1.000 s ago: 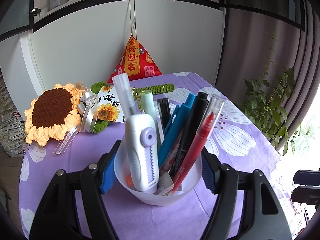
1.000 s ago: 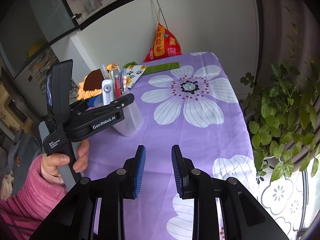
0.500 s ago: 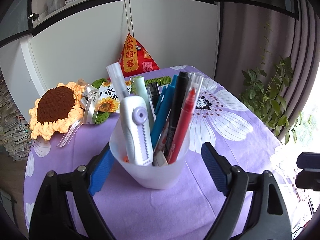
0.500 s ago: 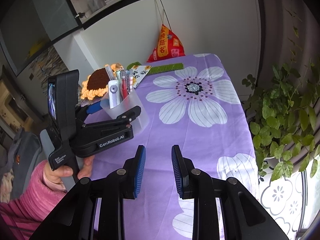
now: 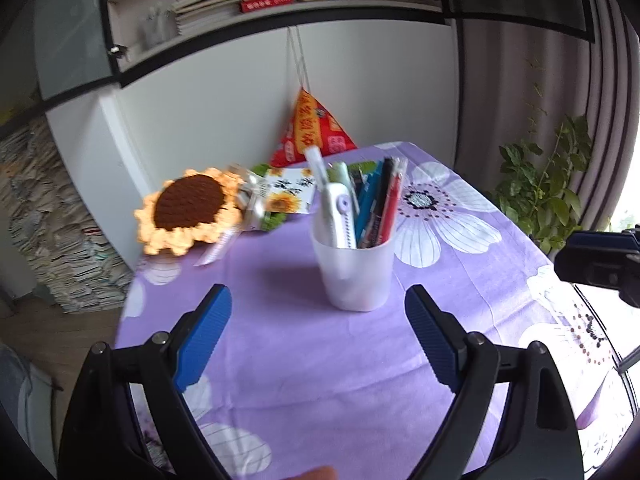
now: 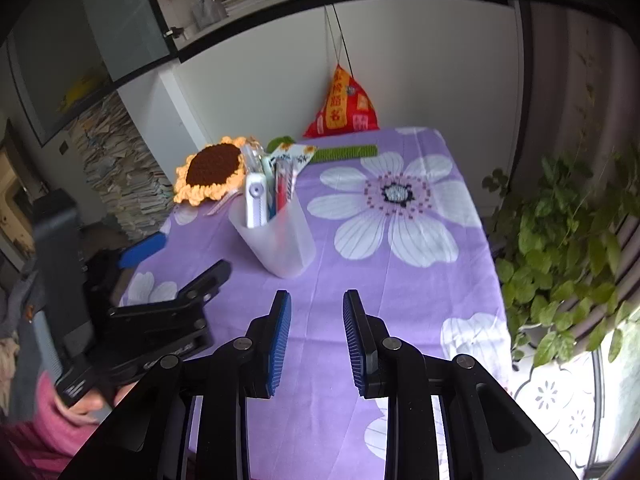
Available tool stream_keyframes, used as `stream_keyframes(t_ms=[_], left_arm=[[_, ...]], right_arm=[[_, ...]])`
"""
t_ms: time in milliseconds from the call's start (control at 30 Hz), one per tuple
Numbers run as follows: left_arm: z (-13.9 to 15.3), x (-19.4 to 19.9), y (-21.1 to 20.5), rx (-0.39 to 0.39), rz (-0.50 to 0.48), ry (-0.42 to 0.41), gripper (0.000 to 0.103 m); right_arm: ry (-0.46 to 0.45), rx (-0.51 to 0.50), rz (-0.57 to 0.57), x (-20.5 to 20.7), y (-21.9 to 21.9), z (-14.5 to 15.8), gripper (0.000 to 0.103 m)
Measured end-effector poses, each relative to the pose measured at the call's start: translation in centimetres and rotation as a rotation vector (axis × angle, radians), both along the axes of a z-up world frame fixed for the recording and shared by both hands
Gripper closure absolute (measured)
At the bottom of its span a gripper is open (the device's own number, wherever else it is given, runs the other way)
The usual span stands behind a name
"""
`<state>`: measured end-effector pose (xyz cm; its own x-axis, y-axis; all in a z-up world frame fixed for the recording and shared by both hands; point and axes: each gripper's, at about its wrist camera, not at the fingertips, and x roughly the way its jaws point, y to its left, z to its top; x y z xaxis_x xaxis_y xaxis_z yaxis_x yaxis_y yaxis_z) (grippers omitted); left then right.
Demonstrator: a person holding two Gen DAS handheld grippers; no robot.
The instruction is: Organize stationery
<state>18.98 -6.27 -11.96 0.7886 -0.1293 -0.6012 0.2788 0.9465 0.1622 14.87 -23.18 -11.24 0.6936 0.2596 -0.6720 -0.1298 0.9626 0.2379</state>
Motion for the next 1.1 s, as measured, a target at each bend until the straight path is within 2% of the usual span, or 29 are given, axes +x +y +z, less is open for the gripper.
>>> stream_keyframes(t_ms=[100,133,200,267,333,433,600,700,867,967,1100], left_arm=[[2.6,-1.4,1.2,-0.029,0.06,0.0,0.014],[3.4,-1.8,1.6,-0.042,0.082,0.006,0.01],[4.9,-3.1,2.4,-0.081,0.111,0.007,0.002],[6.3,-4.9,2.9,-0.111,0.119,-0.014,0.001],[7.6,-6.8,3.0,-0.103,0.124,-0.043,0.001],[9.7,-9.9,2.9,-0.095,0.108,-0.108,0.001],[12.5,-14.4,3.1,-0.094,0.106,-0.219,0.001],[13.0,-15.9,3.6,-0.105,0.143,-0.26,0.001],[13.4,-17.1,4.1,-0.142,0.15,-0.24,0.001],[14.0,-18.5,3.8,-0.12,0.158,-0.283,0.001],[14.3,-19.5,3.8,-0.119,0.161,-0.311,0.001]], right_arm=[[-0.044,-0.054,-0.026,-1.0,0.9,2.4,0.076],[-0.052,-0.06,-0.035,-1.4,1.1,3.2,0.076],[-0.065,-0.051,-0.062,-2.1,1.2,4.8,0.06],[-0.101,-0.021,-0.084,-3.1,1.3,6.4,0.054],[-0.148,-0.015,-0.097,-4.6,1.4,8.2,0.053],[-0.191,-0.057,-0.123,-6.6,2.1,10.0,0.051],[-0.246,-0.046,-0.107,-9.7,3.1,11.4,0.049],[-0.278,-0.07,-0.09,-11.7,4.0,11.9,0.049],[-0.327,-0.098,-0.124,-14.2,4.6,13.2,0.048],[-0.361,-0.092,-0.11,-15.4,4.8,13.8,0.038],[-0.412,-0.112,-0.106,-16.7,5.5,14.4,0.036]])
